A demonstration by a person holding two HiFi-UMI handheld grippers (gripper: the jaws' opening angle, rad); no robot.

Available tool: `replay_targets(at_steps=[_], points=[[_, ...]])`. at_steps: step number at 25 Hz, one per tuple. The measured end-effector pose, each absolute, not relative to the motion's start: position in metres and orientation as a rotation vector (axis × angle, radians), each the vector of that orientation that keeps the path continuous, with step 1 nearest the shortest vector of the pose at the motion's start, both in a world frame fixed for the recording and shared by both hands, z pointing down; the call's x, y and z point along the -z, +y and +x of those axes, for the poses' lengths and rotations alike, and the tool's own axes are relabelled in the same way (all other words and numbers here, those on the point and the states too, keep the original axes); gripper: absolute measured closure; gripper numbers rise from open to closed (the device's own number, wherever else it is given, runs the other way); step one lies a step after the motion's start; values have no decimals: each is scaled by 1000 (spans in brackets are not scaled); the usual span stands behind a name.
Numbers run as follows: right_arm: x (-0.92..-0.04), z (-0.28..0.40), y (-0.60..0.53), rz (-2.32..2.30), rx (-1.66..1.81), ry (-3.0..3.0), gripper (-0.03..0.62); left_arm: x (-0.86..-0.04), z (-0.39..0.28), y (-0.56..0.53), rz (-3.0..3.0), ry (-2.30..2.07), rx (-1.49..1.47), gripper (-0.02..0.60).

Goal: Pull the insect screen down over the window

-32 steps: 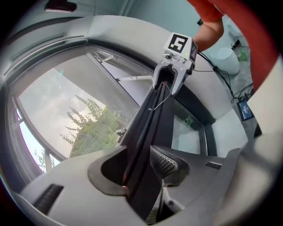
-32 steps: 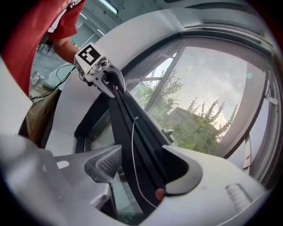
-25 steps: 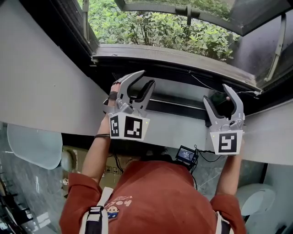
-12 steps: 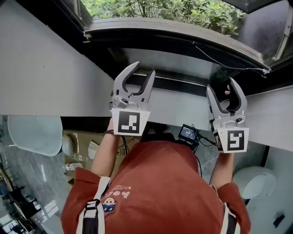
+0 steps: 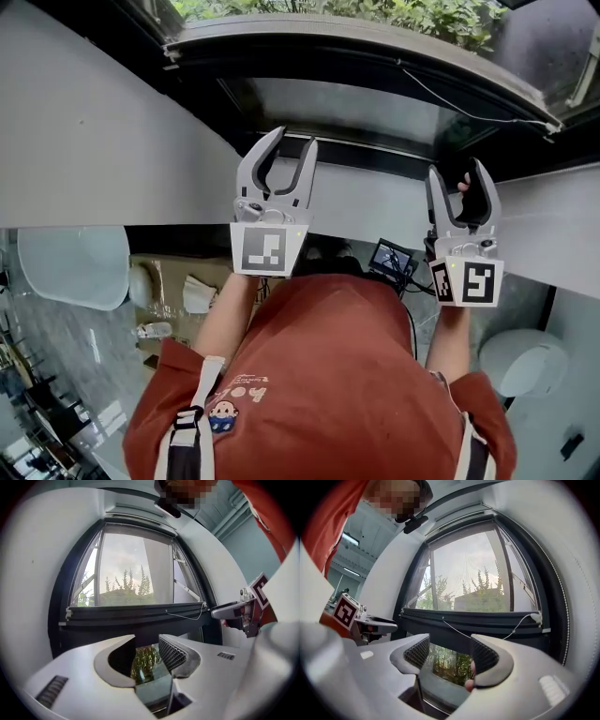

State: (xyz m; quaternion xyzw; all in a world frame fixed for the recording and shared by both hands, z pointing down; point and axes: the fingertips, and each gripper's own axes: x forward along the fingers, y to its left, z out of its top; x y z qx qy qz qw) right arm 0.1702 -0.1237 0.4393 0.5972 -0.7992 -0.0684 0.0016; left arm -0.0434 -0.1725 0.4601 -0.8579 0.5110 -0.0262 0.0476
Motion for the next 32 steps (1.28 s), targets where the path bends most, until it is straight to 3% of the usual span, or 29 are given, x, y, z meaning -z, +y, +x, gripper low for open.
replay_targets(at_steps=[15, 25, 31, 32], points=[[-449, 173, -128, 1925, 188, -2474, 336, -471, -46, -171, -2595, 1593, 86, 454], [-446, 177, -130, 1958, 214, -2451, 448, -463, -44, -173, -2574, 1609, 65, 534], [-445, 182, -132, 2014, 236, -2382, 585, -459, -42, -170, -2606, 1591, 20, 575], [-444, 183, -131, 2022, 241, -2379, 585, -458, -40, -170, -2614, 1577, 15, 577]])
